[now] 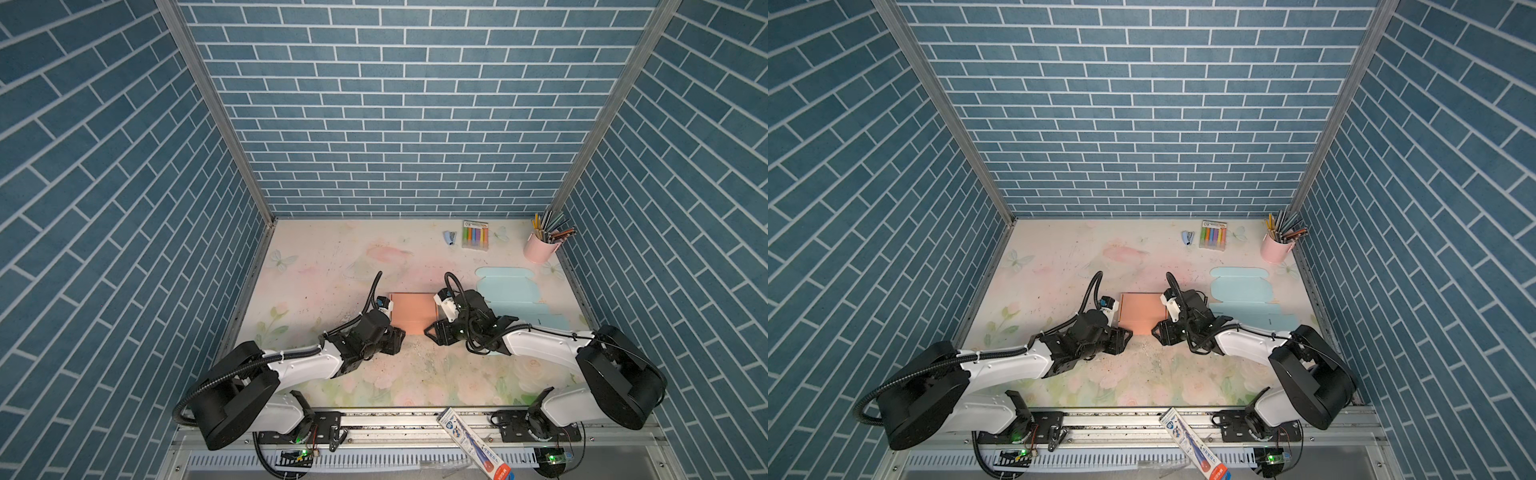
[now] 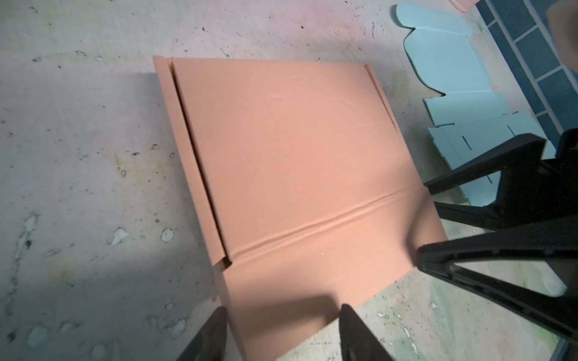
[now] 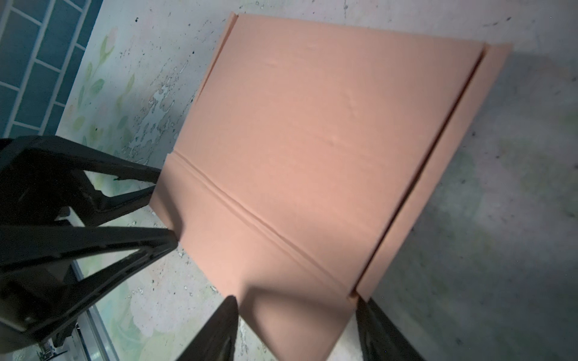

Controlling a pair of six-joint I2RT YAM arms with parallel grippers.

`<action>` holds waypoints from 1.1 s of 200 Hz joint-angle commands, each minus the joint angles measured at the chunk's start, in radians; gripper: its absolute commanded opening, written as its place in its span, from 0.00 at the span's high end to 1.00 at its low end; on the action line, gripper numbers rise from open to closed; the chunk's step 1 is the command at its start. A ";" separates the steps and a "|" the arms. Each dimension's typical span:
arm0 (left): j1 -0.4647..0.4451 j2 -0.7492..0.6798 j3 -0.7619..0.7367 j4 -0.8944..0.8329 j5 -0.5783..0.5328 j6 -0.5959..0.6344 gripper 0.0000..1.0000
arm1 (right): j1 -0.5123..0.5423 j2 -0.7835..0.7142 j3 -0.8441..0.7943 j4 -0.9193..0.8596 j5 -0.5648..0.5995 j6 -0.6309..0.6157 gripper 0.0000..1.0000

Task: Fold the paper box

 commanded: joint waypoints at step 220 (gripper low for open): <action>0.028 0.114 0.071 0.001 -0.066 0.089 0.59 | 0.005 0.053 0.003 0.013 0.050 -0.005 0.42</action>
